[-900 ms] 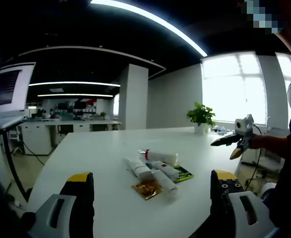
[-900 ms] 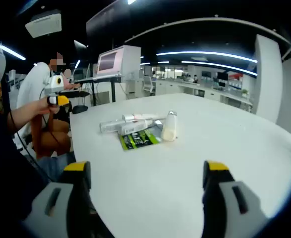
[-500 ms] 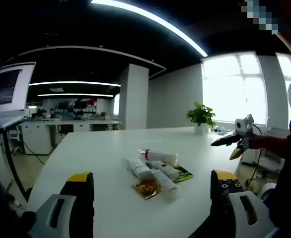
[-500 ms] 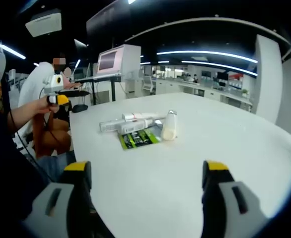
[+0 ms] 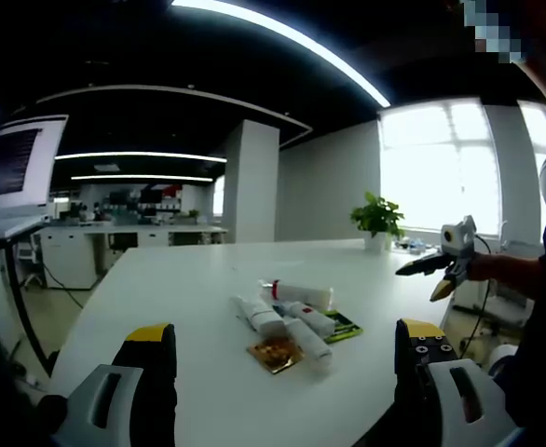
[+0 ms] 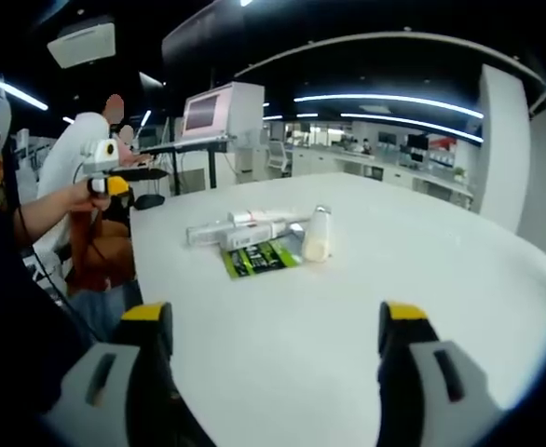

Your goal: Arrange the skincare products in the storage area until every visible bottle or jar stands upright without overlapping.

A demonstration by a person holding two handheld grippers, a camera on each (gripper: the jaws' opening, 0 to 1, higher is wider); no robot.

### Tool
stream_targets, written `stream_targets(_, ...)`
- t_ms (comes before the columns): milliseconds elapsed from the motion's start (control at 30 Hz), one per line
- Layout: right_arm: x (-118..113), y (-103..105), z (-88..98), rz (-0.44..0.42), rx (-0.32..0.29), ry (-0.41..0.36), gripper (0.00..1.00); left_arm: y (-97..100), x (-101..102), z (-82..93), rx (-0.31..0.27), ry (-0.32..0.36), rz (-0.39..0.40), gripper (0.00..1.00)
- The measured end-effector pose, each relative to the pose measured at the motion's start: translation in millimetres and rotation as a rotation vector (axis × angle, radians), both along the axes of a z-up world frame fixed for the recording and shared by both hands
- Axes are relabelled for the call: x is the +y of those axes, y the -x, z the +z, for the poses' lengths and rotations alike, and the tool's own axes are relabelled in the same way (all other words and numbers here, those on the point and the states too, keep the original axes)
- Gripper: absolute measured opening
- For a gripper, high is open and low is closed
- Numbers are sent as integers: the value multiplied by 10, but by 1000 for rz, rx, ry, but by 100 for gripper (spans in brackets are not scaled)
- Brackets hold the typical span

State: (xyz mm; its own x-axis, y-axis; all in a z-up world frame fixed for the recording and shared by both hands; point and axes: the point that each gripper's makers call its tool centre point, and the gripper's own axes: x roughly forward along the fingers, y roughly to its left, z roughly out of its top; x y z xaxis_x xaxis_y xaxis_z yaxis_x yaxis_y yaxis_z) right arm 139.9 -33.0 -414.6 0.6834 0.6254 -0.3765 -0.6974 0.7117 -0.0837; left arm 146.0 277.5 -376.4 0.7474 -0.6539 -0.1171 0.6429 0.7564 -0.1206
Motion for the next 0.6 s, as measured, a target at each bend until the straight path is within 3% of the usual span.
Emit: stream_targets(600,-7,-13,-8,-6,7,-5,92,-2,-22,-1,1,-4,-7,100)
